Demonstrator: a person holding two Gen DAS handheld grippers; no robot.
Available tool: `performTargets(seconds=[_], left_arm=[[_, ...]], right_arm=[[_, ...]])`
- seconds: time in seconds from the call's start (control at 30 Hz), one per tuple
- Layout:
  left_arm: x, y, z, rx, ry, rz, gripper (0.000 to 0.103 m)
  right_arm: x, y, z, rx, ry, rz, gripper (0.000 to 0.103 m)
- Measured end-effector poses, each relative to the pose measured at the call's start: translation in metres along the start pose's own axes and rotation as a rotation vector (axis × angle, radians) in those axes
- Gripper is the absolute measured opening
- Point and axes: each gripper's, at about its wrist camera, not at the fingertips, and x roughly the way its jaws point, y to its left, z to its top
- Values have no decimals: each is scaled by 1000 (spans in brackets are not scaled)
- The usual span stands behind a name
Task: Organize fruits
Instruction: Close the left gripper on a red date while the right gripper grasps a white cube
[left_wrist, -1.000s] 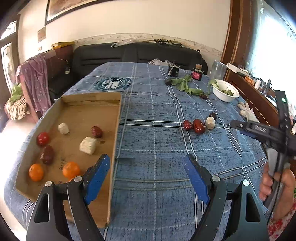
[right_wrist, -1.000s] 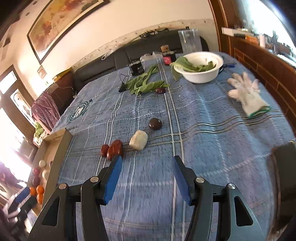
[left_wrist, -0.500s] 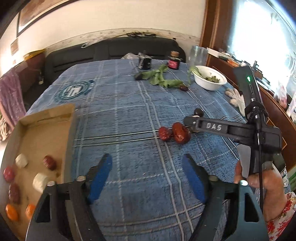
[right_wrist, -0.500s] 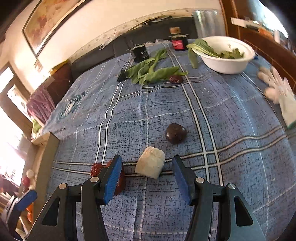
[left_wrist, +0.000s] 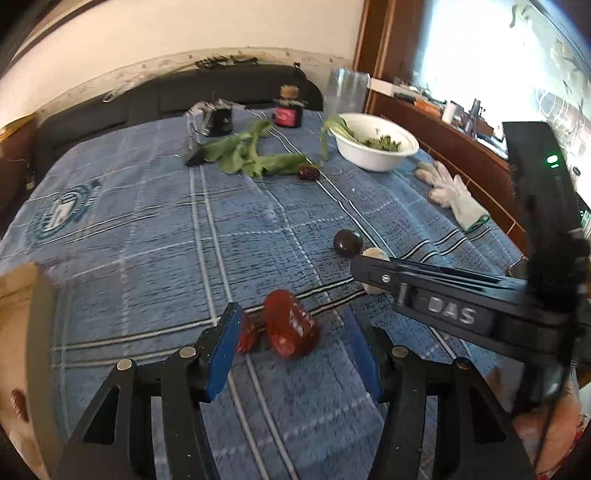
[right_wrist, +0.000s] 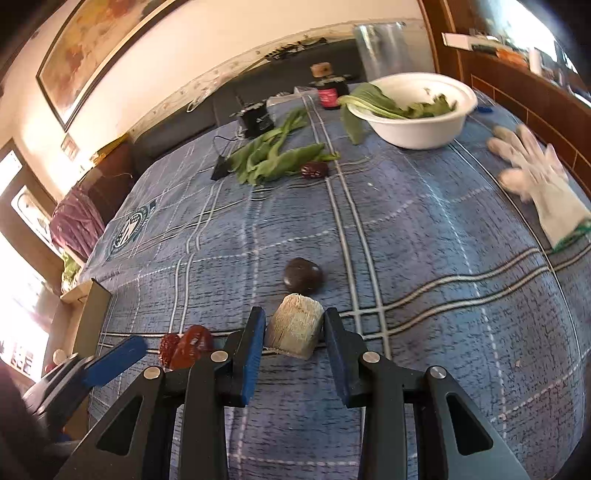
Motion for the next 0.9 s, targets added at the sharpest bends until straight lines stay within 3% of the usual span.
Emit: performTargets(seconds=[0.1, 0.17, 0.23, 0.37, 0.5, 0.67, 0.9], left_arm=[[5, 1, 0, 23, -13, 23, 53], [4, 3, -1, 27, -17, 13, 36], [5, 4, -2, 26, -2, -32, 28], [4, 5, -4, 26, -14, -41, 29], [14, 4, -7, 25, 46, -73, 32], [14, 2, -8, 33, 47, -74, 31], [10, 22, -8, -73, 17, -116, 31]], right_arm=[[1, -2, 1, 8, 4, 0, 35], [2, -1, 2, 3, 4, -2, 36], [3, 1, 1, -8, 0, -11, 36], [3, 2, 1, -16, -3, -20, 36], [3, 4, 0, -21, -5, -27, 36], [3, 8, -2, -38, -10, -46, 36], [3, 7, -3, -29, -20, -47, 35]])
